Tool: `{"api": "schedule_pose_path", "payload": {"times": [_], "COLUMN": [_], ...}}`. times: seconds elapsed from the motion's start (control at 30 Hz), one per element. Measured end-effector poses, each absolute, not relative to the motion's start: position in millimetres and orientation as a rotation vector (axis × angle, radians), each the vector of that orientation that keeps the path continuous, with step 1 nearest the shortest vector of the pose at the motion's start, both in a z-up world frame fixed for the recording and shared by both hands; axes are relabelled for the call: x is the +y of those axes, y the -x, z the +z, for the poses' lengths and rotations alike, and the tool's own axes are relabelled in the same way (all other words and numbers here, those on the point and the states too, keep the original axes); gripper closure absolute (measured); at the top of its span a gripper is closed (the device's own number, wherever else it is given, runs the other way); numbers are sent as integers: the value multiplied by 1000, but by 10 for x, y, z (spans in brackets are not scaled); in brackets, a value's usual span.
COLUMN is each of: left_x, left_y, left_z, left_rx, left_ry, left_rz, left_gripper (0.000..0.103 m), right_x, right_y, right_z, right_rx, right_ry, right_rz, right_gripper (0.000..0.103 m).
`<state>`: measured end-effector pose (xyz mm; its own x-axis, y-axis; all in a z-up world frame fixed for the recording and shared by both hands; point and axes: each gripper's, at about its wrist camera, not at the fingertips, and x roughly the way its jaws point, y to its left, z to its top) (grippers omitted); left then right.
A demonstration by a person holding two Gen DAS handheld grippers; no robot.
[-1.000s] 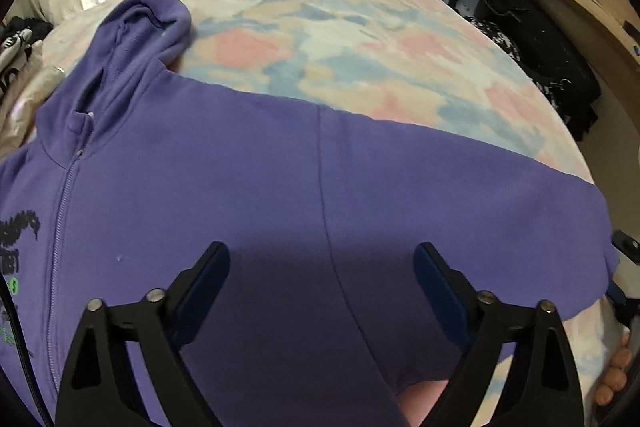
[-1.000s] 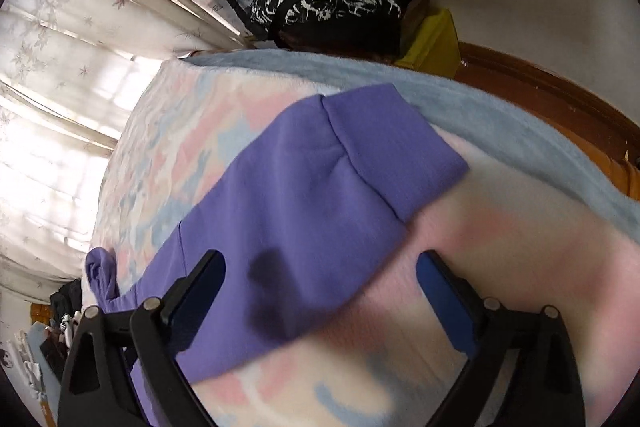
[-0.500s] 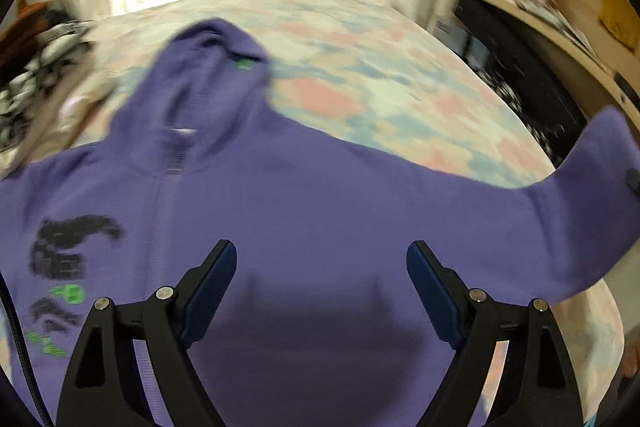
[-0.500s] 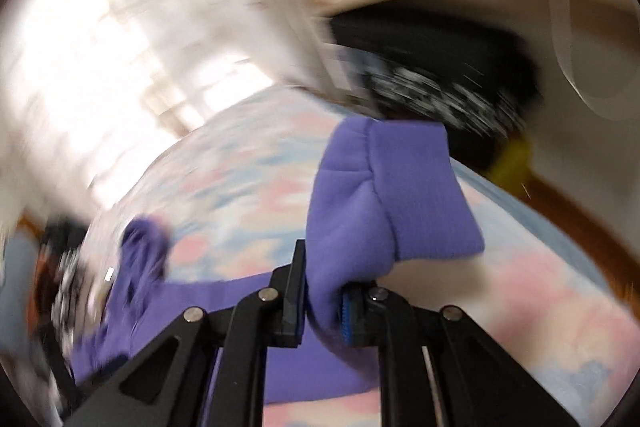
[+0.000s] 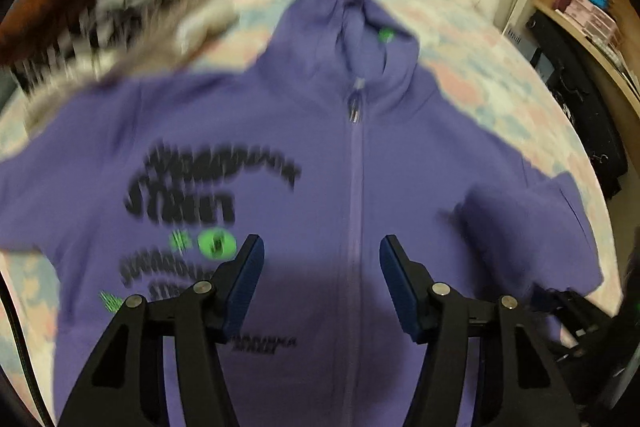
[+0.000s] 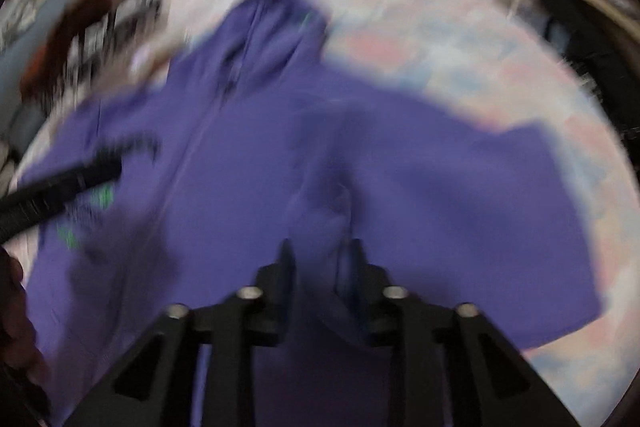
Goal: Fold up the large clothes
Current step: 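Fold the held sleeve across the hoodie chest with the right tool, release, then grasp the folded sleeve's ribbed cuff with the left tool and pull it straight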
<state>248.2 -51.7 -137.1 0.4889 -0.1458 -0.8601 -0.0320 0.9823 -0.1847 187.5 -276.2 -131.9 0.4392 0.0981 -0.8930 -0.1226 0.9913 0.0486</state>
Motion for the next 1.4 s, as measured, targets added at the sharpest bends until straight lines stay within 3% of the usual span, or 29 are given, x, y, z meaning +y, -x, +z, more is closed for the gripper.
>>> {"api": "schedule_pose_path", "payload": {"times": [0.07, 0.1, 0.37, 0.73, 0.77, 0.8, 0.87, 1.07, 1.2, 1.3, 1.4], "left_x": [-474, -475, -583, -1061, -1098, -1159, -1329, -1746, -1494, -1180, -662], "left_y": [-2452, -2446, -2379, -2486, -2484, -2494, -2536, -2504, -2508, -2567, -2687], "left_z": [-1496, -1538, -1622, -1891, -1899, -1908, -1888, -1084, -551, -475, -728], "left_rx": [1111, 1125, 1140, 1201, 1201, 1203, 1226, 955, 757, 724, 778], "left_ry": [235, 258, 465, 553, 553, 547, 515, 125, 7, -38, -63], "left_rz": [-111, -136, -338, -438, -439, -446, -490, -435, -346, -259, -132], "left_gripper": [44, 44, 44, 46, 53, 73, 96, 97, 97, 97, 96], "right_x": [-2649, -2633, -2751, -3118, -3137, -3144, -3169, -3137, -3121, -3145, -3160], "right_y": [-1776, -1721, -1281, -881, -886, -886, -875, -861, -812, -757, -738], "right_z": [-1326, -1287, -1133, -1199, -1223, -1238, -1241, -1219, -1170, -1129, -1093], "right_rx": [1086, 1076, 1026, 960, 963, 964, 957, 949, 939, 937, 948], "right_ry": [63, 67, -110, -339, -354, -367, -379, -362, -356, -356, -340], "right_rz": [157, 176, 181, 67, 69, 69, 70, 71, 65, 55, 44], "right_gripper": [37, 36, 36, 36, 36, 36, 36, 36, 36, 36, 36]}}
